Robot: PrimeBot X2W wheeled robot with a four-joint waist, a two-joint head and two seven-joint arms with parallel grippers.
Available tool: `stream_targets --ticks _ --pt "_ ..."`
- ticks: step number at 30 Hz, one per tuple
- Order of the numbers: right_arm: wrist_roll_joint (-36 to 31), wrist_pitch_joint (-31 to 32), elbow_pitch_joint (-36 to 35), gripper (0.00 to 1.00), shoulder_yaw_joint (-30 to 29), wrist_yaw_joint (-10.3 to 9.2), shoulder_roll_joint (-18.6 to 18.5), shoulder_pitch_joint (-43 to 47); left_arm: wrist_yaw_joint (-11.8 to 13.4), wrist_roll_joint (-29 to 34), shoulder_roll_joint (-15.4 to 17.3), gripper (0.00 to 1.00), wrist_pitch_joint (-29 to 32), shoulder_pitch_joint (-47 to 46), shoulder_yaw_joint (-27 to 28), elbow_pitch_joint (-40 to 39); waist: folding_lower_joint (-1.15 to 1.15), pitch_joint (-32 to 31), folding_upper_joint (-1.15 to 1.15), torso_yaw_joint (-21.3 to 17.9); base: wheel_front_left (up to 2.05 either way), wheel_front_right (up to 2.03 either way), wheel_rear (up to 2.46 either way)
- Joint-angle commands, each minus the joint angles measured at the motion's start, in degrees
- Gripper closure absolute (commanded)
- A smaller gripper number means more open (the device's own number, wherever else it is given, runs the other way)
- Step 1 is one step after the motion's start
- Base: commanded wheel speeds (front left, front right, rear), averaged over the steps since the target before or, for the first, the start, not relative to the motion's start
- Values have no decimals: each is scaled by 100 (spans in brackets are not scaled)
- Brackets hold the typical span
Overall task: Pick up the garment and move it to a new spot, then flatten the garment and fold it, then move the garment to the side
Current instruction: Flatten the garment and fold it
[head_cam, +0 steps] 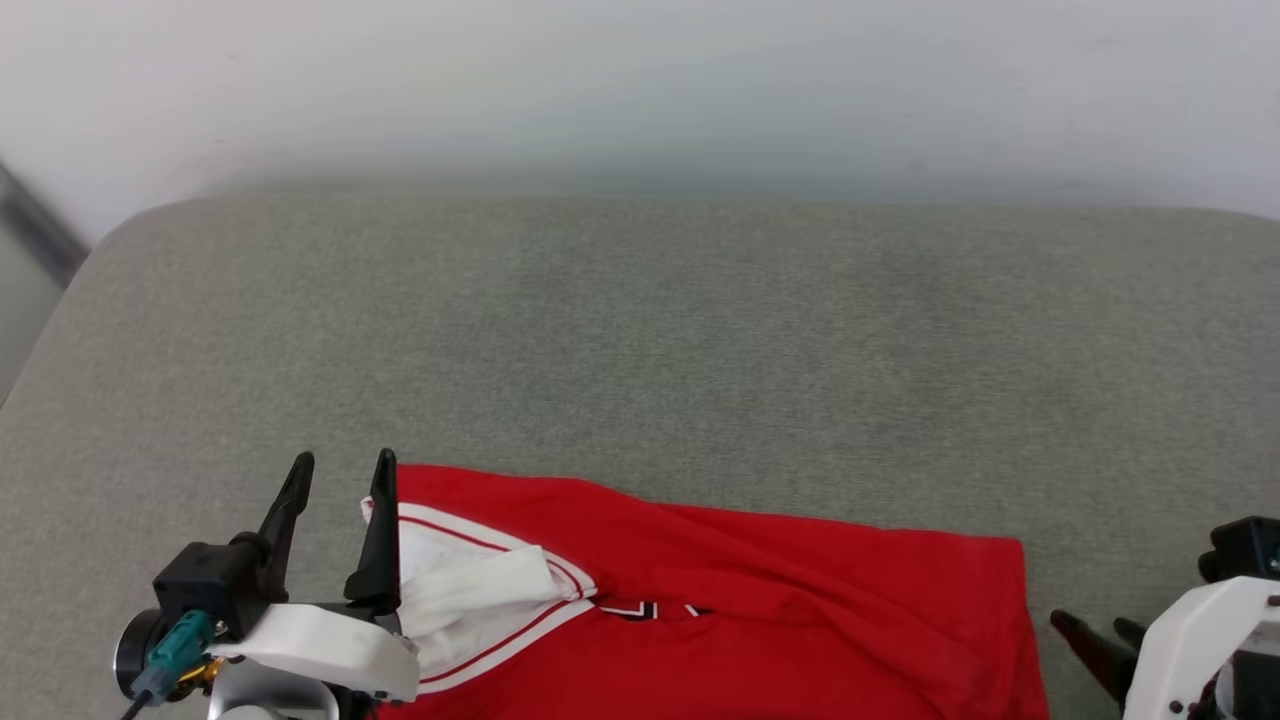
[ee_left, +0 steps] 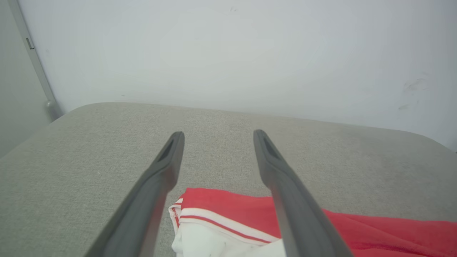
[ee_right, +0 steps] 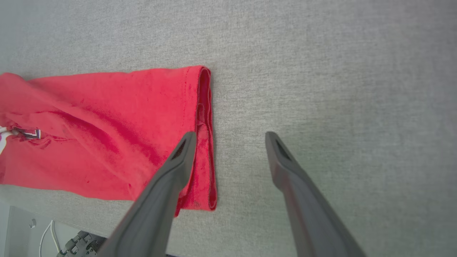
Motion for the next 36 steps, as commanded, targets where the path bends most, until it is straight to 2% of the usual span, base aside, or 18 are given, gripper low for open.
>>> stream_targets --ticks 1,5,13,14,16,27,31,36 --pt "-10 45 38 0 6 -2 56 64 41 111 -9 0 -25 -89 -5 -47 0 86 0 112 0 0 0" --pt "12 176 273 0 80 -2 217 7 132 454 -39 0 -47 -105 -27 -351 0 238 0 314 0 0 0" --pt "160 317 827 0 393 -2 435 -146 112 722 -88 0 -57 -73 -18 -618 0 382 0 546 0 0 0" --pt "190 330 863 35 438 -2 437 -160 111 738 -83 0 -57 -62 -20 -627 0 375 0 554 0 0 0" --pt "246 290 859 98 512 0 421 -206 114 783 -73 0 -58 -34 -19 -641 0 358 0 554 0 0 0" --pt "397 72 490 100 599 -2 34 -473 199 798 12 0 -20 144 -8 -634 0 139 0 351 0 0 0" --pt "411 105 570 100 344 -3 -71 -575 260 790 37 0 -20 192 44 -688 0 125 0 201 0 0 0" --pt "365 123 826 100 -278 -3 -197 -658 285 800 47 0 -25 252 57 -716 0 127 0 16 0 0 0"
